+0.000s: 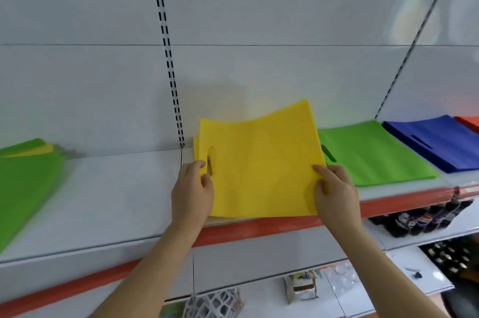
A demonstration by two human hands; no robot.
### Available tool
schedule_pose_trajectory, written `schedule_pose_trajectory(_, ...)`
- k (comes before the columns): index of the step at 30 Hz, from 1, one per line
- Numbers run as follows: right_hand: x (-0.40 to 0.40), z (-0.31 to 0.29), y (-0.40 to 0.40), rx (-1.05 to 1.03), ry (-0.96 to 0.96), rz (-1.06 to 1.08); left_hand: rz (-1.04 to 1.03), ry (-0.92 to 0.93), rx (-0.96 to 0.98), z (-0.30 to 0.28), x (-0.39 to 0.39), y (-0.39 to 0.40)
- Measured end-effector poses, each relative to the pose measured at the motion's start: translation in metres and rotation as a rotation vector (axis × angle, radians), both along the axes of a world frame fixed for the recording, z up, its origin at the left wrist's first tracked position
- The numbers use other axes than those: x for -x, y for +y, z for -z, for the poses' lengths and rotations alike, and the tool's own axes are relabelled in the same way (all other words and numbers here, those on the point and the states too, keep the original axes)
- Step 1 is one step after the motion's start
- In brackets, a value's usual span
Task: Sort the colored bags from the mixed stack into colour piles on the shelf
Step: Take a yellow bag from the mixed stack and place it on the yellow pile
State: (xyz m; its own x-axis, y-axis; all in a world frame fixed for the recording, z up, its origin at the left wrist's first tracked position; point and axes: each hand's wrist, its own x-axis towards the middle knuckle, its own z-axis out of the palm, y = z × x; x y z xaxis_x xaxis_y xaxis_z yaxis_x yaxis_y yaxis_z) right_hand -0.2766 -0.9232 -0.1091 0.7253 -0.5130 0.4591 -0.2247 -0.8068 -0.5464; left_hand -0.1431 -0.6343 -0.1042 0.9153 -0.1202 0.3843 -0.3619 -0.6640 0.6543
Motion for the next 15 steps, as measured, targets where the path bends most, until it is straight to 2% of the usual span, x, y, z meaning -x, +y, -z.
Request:
schedule_pose_trajectory(6, -0.047, 0.006, -0.026, 0.048, 0.059, -0.081, -0.100, 0.053, -0.231, 0.013, -0.016, -0.013)
schedule_pose_trajectory(15, -0.077, 0.028, -0.033, 0.092, 0.288, -0.182, -0.193, 0.122, -0.493, 0.016, -0.022, -0.018)
